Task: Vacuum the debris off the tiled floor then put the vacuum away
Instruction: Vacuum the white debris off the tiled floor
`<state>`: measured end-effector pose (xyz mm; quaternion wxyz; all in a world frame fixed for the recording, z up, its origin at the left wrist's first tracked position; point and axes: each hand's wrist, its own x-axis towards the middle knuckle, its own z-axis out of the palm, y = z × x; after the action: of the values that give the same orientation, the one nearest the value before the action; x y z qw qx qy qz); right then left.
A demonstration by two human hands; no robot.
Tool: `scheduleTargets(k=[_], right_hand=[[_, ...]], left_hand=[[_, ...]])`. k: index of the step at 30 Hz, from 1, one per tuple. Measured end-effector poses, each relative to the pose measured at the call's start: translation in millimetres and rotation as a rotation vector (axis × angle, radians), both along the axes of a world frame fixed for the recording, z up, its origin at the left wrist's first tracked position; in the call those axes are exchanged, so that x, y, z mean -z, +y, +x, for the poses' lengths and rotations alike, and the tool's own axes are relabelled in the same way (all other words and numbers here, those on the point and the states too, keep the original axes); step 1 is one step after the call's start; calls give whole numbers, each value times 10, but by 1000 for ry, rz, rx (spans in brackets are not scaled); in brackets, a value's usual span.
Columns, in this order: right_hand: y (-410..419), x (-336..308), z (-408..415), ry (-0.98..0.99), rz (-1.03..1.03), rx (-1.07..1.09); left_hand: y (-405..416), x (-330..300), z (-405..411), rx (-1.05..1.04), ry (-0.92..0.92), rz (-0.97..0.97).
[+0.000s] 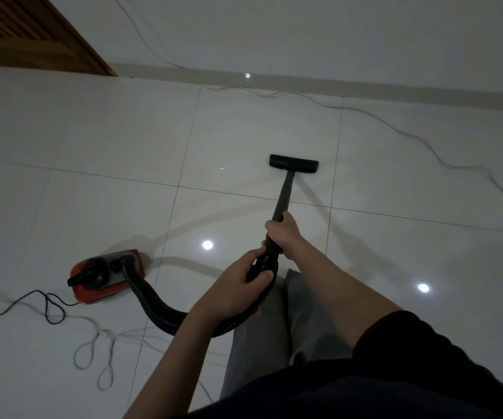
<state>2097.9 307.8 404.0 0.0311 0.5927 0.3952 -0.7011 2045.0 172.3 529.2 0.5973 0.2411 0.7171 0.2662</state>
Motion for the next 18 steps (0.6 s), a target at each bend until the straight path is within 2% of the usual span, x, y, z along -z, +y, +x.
scheduleTargets(k=[11, 18], right_hand=[[-512, -32, 362, -11, 7, -9], [-673, -101, 381, -14, 42, 6]], left_hand=[[-510, -67, 393, -21, -6, -29], [-693, -117, 358, 53, 17, 12]])
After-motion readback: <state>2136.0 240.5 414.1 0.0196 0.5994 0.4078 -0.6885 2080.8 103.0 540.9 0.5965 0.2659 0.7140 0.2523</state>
